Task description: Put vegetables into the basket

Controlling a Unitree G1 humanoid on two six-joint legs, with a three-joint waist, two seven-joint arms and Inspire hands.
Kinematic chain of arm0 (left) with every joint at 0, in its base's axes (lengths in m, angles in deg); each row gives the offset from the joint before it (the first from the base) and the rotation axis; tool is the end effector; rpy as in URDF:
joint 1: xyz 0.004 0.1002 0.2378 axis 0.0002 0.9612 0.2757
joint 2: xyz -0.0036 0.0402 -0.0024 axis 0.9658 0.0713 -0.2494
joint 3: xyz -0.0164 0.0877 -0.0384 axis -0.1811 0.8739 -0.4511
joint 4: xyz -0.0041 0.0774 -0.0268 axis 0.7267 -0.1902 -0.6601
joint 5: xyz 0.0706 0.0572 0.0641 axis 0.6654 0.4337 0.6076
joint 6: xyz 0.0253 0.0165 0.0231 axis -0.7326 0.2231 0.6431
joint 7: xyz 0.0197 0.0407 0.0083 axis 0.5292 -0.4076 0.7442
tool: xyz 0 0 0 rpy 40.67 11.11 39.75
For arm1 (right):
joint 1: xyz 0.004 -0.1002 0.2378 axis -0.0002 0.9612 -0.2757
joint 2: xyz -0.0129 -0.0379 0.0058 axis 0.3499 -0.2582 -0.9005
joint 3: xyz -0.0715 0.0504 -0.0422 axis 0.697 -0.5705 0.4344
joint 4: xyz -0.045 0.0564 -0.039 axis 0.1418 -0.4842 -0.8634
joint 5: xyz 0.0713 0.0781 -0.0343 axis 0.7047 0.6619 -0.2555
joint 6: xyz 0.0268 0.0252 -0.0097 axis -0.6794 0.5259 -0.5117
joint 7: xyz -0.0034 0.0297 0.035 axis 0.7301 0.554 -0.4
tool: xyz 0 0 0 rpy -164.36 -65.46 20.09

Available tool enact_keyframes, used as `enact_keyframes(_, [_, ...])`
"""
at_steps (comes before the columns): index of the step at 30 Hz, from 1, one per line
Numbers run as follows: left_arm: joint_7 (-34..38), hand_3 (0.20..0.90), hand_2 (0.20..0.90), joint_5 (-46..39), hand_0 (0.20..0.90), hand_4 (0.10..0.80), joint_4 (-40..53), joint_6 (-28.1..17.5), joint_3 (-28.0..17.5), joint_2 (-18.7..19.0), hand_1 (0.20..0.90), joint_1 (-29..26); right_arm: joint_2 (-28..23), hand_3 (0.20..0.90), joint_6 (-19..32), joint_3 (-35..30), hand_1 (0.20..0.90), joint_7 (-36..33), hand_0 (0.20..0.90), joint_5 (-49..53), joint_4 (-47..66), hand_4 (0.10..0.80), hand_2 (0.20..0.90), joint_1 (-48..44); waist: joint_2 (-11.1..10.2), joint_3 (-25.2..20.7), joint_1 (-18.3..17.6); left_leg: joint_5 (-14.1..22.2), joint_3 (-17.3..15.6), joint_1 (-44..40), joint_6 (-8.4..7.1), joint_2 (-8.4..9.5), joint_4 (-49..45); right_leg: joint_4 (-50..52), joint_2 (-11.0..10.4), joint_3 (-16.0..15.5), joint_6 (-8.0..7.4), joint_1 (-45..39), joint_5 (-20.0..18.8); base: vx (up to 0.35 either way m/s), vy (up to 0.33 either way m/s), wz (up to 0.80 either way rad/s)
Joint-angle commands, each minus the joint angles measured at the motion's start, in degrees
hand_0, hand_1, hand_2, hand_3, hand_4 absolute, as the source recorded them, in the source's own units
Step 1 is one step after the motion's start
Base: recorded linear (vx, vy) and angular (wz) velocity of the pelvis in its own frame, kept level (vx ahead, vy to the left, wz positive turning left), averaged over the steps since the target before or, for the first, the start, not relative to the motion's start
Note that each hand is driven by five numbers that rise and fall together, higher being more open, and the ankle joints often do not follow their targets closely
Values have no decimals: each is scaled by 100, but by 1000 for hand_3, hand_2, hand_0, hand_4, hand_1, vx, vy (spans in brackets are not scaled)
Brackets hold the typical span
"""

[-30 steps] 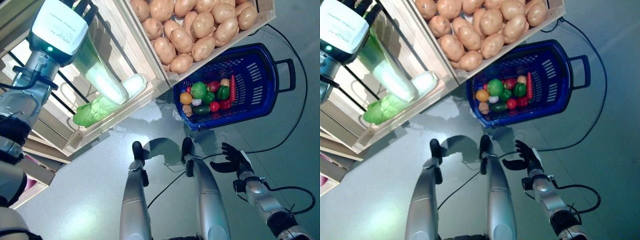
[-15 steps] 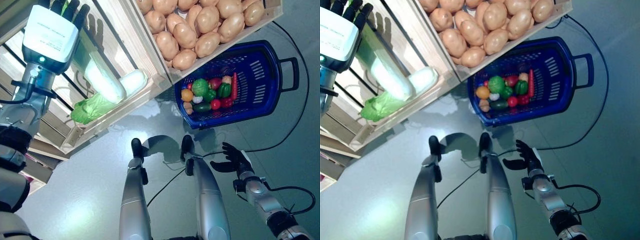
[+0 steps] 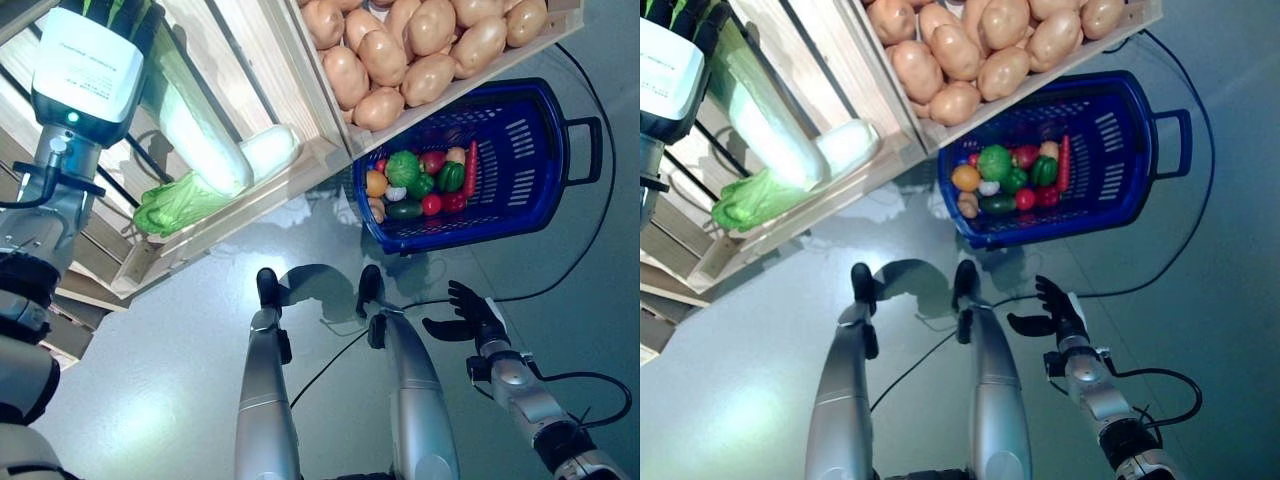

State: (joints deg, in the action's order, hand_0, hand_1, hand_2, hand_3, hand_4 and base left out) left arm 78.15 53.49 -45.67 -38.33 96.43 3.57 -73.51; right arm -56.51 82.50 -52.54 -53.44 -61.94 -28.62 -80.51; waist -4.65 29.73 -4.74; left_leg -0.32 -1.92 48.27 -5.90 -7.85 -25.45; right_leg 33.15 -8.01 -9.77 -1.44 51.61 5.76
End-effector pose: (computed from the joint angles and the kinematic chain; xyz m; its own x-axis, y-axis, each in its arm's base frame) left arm 0.3093 0.3332 0.2529 0.6870 -0.2464 0.6836 -0.6765 -0.5604 0.4778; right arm 0.2306 -0.2256 0.0066 0.9435 -0.1395 -0.3005 0.0535 0.9593 -0.2773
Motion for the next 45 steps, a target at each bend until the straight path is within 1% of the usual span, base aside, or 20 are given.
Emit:
enact_keyframes(1, [450,900,900,-231,900,800,308,8,-630,293,900,-9,-305,900,197,-327,900,-316,900,-10,455,800,900,443,87,6,-15,160,-356,84,179,115,-258,-337,-96,248,-244,-402,-223,0,0,0])
enact_keyframes(4, [568,900,900,-154,900,800,466,-95,-654,396,900,-39,-315,900,208,-385,900,-293,900,-22,465,800,900,491,119,6,-7,172,-349,71,185,130,-264,-317,-98,243,-238,-408,-210,0,0,0])
enact_keyframes(8, [506,900,900,-142,900,800,917,-162,-733,615,900,15,-311,900,239,-459,900,-300,900,-67,512,800,900,582,188,6,18,191,-343,75,189,151,-276,-296,-127,235,-243,-391,-202,16,0,0])
enact_keyframes(10, [441,900,900,-196,900,800,1129,-240,-746,735,900,38,-318,900,241,-498,900,-299,900,-88,543,800,900,625,216,6,28,199,-358,64,194,156,-272,-296,-136,227,-239,-395,-194,0,0,0])
enact_keyframes(11, [362,900,900,-375,900,800,1229,-278,-741,797,900,67,-319,900,244,-509,900,-310,900,-82,549,800,900,649,231,6,32,207,-363,51,195,157,-272,-291,-143,216,-238,-405,-185,0,0,0])
enact_keyframes(12, [381,900,900,-514,900,800,1406,-324,-871,851,900,171,-297,900,253,-545,900,-308,900,-87,555,800,900,697,249,6,52,207,-356,46,200,174,-275,-283,-142,221,-236,-411,-182,32,-8,0])
enact_keyframes(16, [444,900,900,-628,900,800,1665,-284,-1088,989,900,311,-280,900,297,-584,900,-268,900,-125,546,800,900,769,290,6,76,224,-366,-4,217,194,-260,-292,-168,195,-237,-456,-171,0,0,0])
enact_keyframes(17, [439,900,900,-649,900,800,1735,-305,-1207,1022,900,367,-274,900,308,-618,900,-237,900,-137,543,800,900,792,301,6,92,226,-361,-20,217,203,-257,-290,-171,192,-239,-469,-169,0,0,0])
enact_keyframes(19, [369,900,900,-679,900,800,1803,-346,-1295,1054,900,444,-282,900,307,-628,900,-229,900,-146,525,800,900,785,332,6,104,230,-354,-31,209,214,-262,-278,-177,185,-235,-482,-152,0,0,0])
enact_keyframes(22, [-40,900,900,-691,900,800,1890,-451,-1316,1083,900,569,-285,900,274,-675,900,-187,900,-203,515,800,900,773,368,6,120,220,-351,-37,202,219,-255,-252,-184,172,-229,-483,-135,12,8,4])
enact_keyframes(25, [-867,900,900,-1116,900,800,1956,-586,-1240,1101,900,697,-303,900,257,-709,900,-185,900,-222,505,800,900,753,389,6,121,208,-360,-32,200,214,-245,-260,-191,162,-226,-484,-132,0,0,0])
enact_keyframes(26, [-1068,900,900,-1212,900,800,1968,-607,-1228,1090,900,774,-311,900,238,-730,900,-178,900,-213,518,800,900,757,389,6,126,194,-360,-43,199,217,-225,-279,-186,160,-231,-496,-145,0,0,0])
enact_keyframes(27, [-1417,900,900,-1482,900,800,1995,-555,-1242,1083,900,917,-315,900,226,-756,900,-180,900,-231,523,800,900,766,392,6,131,187,-370,-44,202,220,-215,-299,-183,160,-239,-504,-156,0,0,0])
enact_keyframes(30, [-1718,900,900,-1792,900,800,2012,-591,-1362,1097,900,1088,-351,900,208,-794,900,-177,900,-214,529,800,900,781,406,6,131,177,-391,-28,213,209,-208,-318,-198,151,-243,-487,-174,0,0,0])
enact_keyframes(33, [-2007,900,900,-1956,900,800,1958,-635,-1345,1092,900,1140,-383,900,237,-824,900,-149,900,-223,516,800,900,783,434,6,120,169,-408,-35,216,210,-188,-336,-212,151,-253,-483,-190,0,0,0])
enact_keyframes(36, [-1997,900,900,-2012,900,800,1933,-599,-1330,1102,900,1183,-406,900,249,-855,900,-90,900,-235,475,800,900,792,445,6,119,141,-416,-32,206,213,-158,-388,-223,146,-266,-492,-217,0,0,0])
enact_keyframes(39, [-1843,900,900,-1823,900,800,1915,-534,-1276,1084,900,1066,-423,900,245,-827,900,-102,900,-238,504,800,900,764,437,6,106,134,-430,-6,210,199,-164,-396,-226,146,-252,-471,-216,0,0,0])
enact_keyframes(43, [-1397,900,900,-1590,900,800,1742,-406,-1087,1053,900,772,-437,900,275,-774,900,-108,900,-188,451,800,900,730,396,6,88,155,-426,27,212,169,-219,-327,-217,145,-235,-436,-186,0,0,0])
enact_keyframes(45, [-1059,900,900,-1469,900,800,1568,-387,-1047,961,900,707,-410,900,311,-729,900,-123,900,-218,429,800,900,714,363,6,72,144,-418,37,217,162,-227,-321,-206,152,-237,-421,-205,0,0,0])
